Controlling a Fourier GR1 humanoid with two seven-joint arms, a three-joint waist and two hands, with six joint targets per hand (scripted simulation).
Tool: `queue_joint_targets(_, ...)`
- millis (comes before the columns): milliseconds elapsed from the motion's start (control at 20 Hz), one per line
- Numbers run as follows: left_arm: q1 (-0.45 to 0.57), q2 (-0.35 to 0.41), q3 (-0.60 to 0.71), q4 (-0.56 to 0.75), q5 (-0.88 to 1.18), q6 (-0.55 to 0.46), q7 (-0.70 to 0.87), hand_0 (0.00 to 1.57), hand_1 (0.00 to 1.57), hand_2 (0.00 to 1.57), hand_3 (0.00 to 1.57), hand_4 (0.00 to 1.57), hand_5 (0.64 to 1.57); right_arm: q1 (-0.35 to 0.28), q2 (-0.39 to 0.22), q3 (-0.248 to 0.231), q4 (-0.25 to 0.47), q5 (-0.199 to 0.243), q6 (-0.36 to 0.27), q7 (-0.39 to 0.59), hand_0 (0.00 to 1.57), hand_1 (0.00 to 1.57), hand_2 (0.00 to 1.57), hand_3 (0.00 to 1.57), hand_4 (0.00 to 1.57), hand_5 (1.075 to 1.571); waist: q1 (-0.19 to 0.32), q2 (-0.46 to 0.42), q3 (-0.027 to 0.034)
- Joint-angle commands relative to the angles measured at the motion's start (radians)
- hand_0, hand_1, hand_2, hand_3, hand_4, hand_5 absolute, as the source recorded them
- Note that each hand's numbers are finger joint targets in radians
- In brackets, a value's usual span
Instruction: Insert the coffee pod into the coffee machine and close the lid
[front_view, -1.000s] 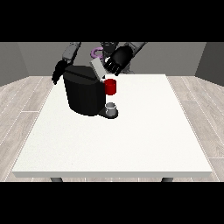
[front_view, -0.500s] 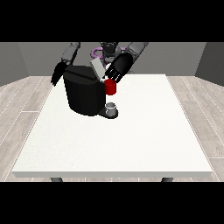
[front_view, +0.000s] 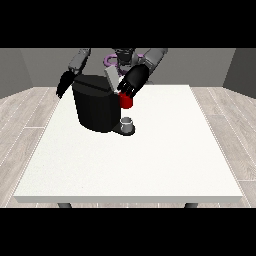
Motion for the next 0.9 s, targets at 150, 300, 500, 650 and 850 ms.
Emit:
queue_joint_targets(150, 0.001, 0.001, 0.002, 0.001, -0.011, 0.039, -0.028, 1.22, 1.22, 1.26, 1.21, 0.38, 1.571, 0.017, -0.002, 0.004, 0.004, 0.01, -0.004, -0.002, 0.0, 0.0, 0.0, 0.0, 0.0, 1.571, 0.006, 0.002, 0.0003)
queue_joint_targets(300, 0.016, -0.038, -0.006, -0.003, -0.008, 0.047, -0.031, 1.21, 1.21, 1.24, 1.2, 0.35, 1.571, 0.007, 0.001, -0.011, 0.009, 0.006, -0.02, 0.007, 0.0, 0.0, 0.0, 0.0, 0.14, 1.571, 0.024, -0.026, 0.0003)
queue_joint_targets(500, -0.024, 0.006, 0.015, 0.014, -0.013, 0.056, -0.024, 1.19, 1.19, 1.21, 1.17, 0.36, 1.571, 0.002, 0.017, 0.001, -0.005, 0.003, -0.019, 0.033, 0.0, 0.0, 0.0, 0.0, 0.0, 1.571, -0.005, -0.006, 0.0003)
queue_joint_targets(650, -0.055, 0.016, 0.003, 0.004, -0.023, 0.043, -0.035, 1.27, 1.27, 1.27, 1.18, 0.17, 1.571, -0.023, 0.017, 0.001, 0.01, 0.022, -0.041, 0.014, 0.0, 0.0, 0.0, 0.0, 0.0, 1.571, 0.015, 0.005, 0.0005)
queue_joint_targets(850, -0.036, 0.051, -0.045, 0.003, -0.091, 0.077, -0.058, 1.21, 1.21, 1.22, 1.1, 0.0, 1.571, 0.002, -0.026, -0.011, 0.002, -0.006, 0.023, -0.01, 0.0, 0.0, 0.0, 0.0, 0.0, 1.571, -0.021, 0.026, 0.0005)
